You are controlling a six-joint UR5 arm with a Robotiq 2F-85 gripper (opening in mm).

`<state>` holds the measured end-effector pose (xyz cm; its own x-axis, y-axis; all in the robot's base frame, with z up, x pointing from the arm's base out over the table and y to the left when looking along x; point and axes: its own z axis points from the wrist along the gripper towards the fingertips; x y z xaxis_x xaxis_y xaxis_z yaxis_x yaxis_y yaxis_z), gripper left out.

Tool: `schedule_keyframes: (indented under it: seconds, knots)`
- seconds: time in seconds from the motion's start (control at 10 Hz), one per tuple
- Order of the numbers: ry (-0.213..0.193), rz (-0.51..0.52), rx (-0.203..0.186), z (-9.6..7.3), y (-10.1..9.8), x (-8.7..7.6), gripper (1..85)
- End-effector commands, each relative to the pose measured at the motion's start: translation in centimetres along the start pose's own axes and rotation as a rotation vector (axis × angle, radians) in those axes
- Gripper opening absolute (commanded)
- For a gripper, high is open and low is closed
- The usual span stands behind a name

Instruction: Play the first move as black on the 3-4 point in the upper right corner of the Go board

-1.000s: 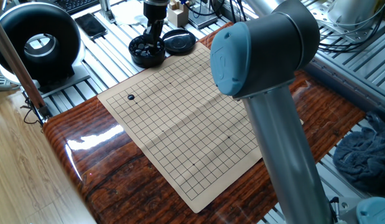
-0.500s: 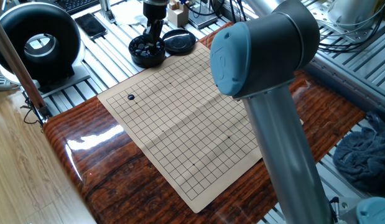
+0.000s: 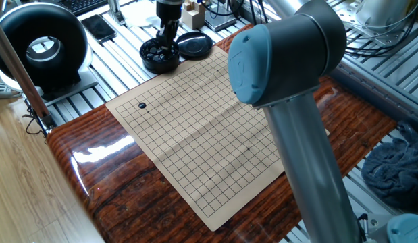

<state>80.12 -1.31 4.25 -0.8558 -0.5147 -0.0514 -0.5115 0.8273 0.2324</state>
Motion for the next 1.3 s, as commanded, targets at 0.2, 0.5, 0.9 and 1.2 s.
schedule_keyframes:
  seconds: [0.2, 0.5, 0.9, 1.2]
  knots:
    - [-0.026, 0.039, 0.042, -0.7, -0.9, -0.5, 19.0]
    - [-0.03, 0.043, 0.054, -0.9, -1.0, -0.7, 19.0]
    - [-0.034, 0.043, 0.091, -0.9, -2.0, -0.7, 19.0]
    - [-0.029, 0.025, 0.1, -0.7, -2.5, -0.6, 19.7]
